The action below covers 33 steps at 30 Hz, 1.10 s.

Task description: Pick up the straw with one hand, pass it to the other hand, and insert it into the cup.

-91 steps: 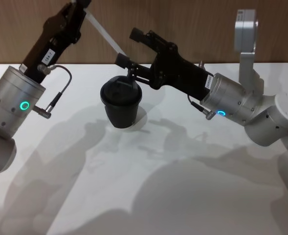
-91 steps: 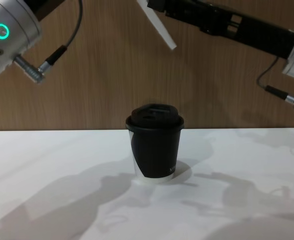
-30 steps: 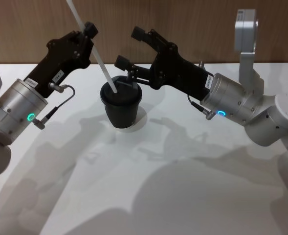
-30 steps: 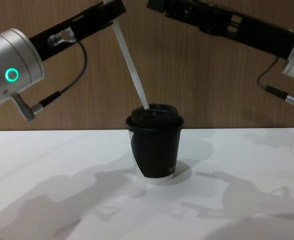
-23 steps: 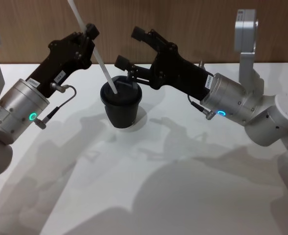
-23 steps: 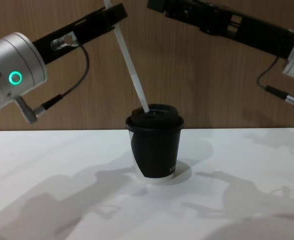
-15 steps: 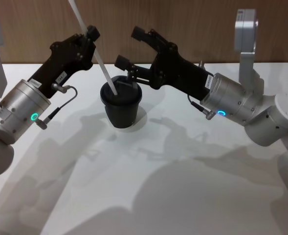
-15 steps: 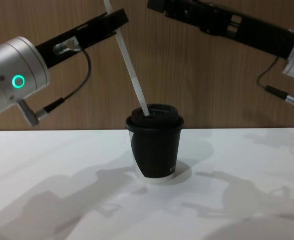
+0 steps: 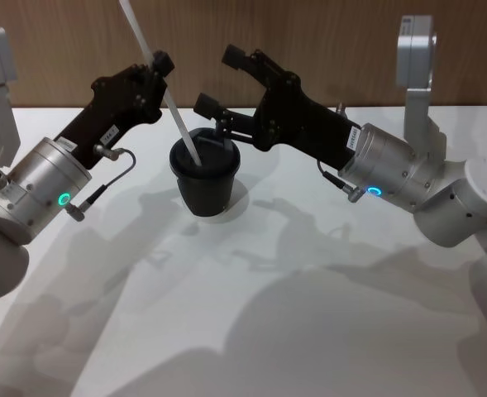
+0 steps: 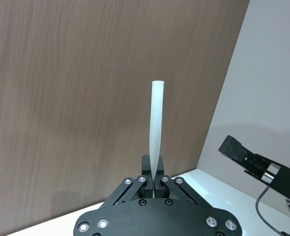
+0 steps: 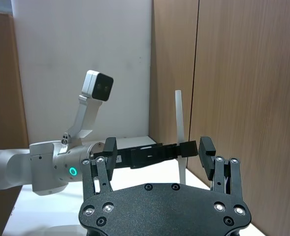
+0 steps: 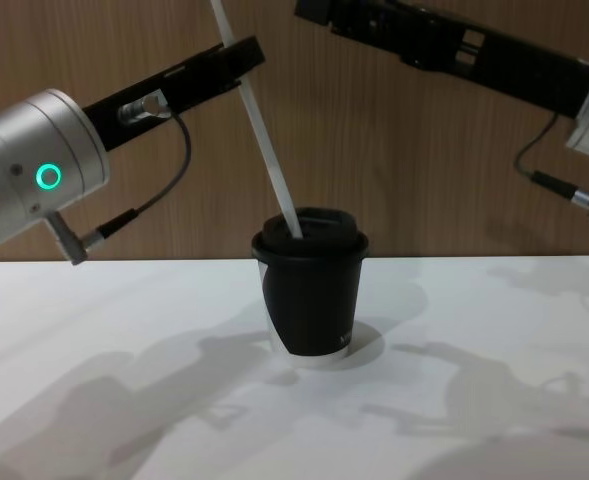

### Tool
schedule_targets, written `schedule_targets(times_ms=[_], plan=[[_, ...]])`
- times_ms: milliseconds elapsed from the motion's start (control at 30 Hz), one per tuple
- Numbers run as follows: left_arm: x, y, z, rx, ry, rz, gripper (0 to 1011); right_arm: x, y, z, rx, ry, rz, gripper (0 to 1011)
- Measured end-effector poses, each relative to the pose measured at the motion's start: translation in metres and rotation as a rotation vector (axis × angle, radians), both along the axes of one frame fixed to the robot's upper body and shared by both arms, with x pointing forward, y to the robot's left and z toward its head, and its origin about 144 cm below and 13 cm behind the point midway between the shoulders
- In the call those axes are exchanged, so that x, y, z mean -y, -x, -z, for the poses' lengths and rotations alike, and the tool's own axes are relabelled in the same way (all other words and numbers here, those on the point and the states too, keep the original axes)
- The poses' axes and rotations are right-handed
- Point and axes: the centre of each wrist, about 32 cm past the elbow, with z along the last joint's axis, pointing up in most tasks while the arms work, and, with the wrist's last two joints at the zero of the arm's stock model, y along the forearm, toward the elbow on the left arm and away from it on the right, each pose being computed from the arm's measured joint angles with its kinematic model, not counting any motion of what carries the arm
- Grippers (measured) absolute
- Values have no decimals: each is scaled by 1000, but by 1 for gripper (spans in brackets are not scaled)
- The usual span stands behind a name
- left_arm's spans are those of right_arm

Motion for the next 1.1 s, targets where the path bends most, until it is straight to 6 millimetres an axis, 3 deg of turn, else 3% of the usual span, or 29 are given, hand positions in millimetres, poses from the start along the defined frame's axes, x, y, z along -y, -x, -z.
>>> schedule_targets(times_ms=[233,367,1100], plan=[[2,-2,2,-15,-7,11,19,0,0,0,0,0,0,1001],[4,-3,4,-27,-17,18,93,0,0,0,0,0,0,1001],[-3,10,10,-48,-8,40,796,0,2,1,-2,-1,0,1001]])
